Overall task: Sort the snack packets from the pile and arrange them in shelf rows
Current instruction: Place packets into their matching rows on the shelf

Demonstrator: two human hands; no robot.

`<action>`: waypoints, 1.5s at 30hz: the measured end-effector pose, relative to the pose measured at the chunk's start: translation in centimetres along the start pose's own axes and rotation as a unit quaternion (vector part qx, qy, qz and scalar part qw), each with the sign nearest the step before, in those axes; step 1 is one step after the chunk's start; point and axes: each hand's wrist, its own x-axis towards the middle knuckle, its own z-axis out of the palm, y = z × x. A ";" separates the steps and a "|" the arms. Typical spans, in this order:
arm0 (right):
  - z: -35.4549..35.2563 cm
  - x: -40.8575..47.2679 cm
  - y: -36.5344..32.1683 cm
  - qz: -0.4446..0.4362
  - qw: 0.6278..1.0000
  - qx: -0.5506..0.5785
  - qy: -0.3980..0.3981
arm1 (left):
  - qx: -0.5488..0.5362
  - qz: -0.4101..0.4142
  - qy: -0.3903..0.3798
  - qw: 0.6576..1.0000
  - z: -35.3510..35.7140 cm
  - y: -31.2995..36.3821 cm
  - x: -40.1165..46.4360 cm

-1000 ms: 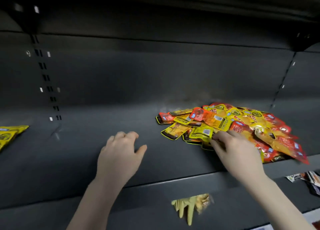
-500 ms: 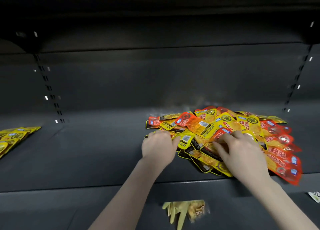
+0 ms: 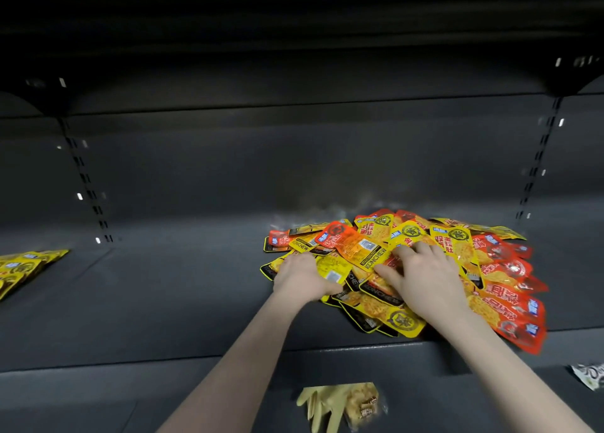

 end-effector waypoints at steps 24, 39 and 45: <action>-0.6 6.7 -3.8 -0.021 0.959 0.248 -0.133 | -0.130 -0.016 -0.052 0.990 -3.8 -7.3 -1.1; -1.2 5.4 -6.9 -0.206 0.951 0.081 -0.216 | -0.185 -0.073 -0.023 0.980 -6.0 -12.2 -2.1; -1.1 5.1 -8.8 -0.200 0.925 0.005 -0.323 | -0.206 -0.081 -0.036 0.975 -6.4 -13.4 -2.3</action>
